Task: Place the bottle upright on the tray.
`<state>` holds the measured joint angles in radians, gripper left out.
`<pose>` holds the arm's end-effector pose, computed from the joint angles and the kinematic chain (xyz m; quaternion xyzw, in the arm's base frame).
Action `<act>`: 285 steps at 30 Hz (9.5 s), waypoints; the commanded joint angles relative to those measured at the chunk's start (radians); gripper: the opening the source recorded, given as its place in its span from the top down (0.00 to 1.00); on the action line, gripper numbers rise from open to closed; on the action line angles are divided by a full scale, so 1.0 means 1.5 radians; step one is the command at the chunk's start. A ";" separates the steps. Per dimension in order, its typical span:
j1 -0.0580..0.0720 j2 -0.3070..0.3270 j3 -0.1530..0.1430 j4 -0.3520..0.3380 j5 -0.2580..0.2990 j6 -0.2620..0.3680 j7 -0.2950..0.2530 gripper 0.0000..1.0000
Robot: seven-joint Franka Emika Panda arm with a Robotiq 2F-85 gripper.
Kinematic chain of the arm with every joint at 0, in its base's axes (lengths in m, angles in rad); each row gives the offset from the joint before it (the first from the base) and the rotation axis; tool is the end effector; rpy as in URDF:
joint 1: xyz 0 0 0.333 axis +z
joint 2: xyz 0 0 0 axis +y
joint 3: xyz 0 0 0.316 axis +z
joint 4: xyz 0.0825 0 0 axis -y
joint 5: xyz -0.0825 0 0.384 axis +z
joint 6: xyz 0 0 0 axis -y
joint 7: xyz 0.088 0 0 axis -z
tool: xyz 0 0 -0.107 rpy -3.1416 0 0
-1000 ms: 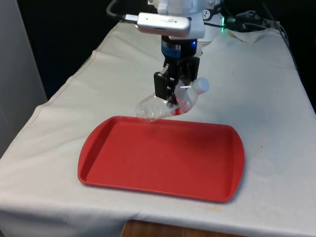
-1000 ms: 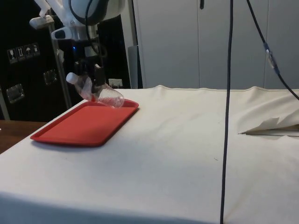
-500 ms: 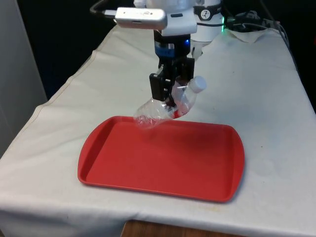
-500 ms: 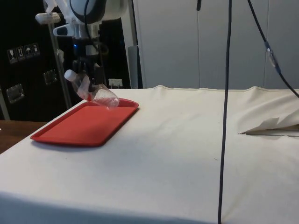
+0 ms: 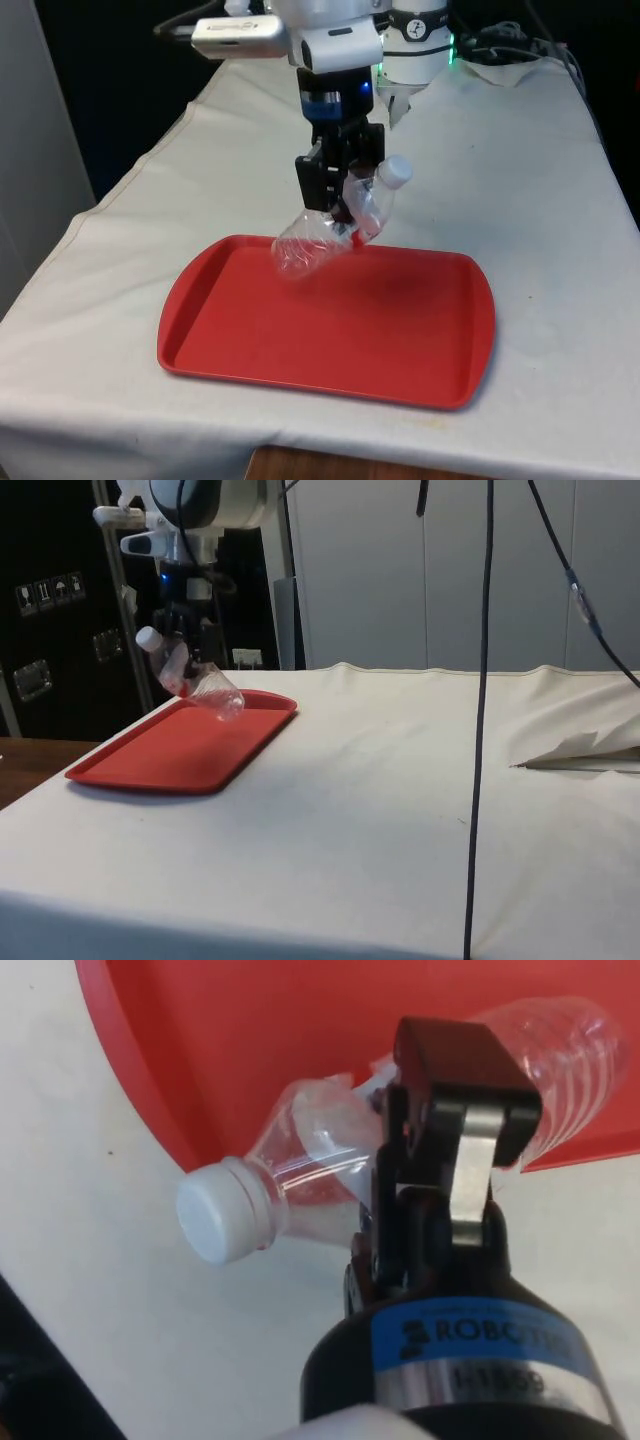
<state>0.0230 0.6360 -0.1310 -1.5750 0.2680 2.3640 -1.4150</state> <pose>0.7126 -0.0594 0.2858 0.8314 0.5461 0.1019 0.0095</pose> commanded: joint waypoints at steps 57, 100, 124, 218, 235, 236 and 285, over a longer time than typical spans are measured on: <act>-0.036 0.082 -0.089 0.089 0.442 -0.115 -0.365 0.88; -0.037 0.131 -0.153 0.141 0.563 -0.251 -0.387 0.88; -0.041 0.147 -0.166 0.140 0.643 -0.293 -0.426 0.88; -0.019 0.071 -0.197 0.131 0.635 -0.366 -0.389 0.00; -0.001 0.049 -0.212 0.131 0.599 -0.366 -0.377 0.00; 0.001 0.046 -0.213 0.131 0.593 -0.365 -0.376 0.00; 0.041 -0.109 -0.212 -0.071 0.534 -0.317 -0.531 0.00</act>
<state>0.0750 0.4840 -0.4440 -1.6680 1.0780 1.8650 -2.2070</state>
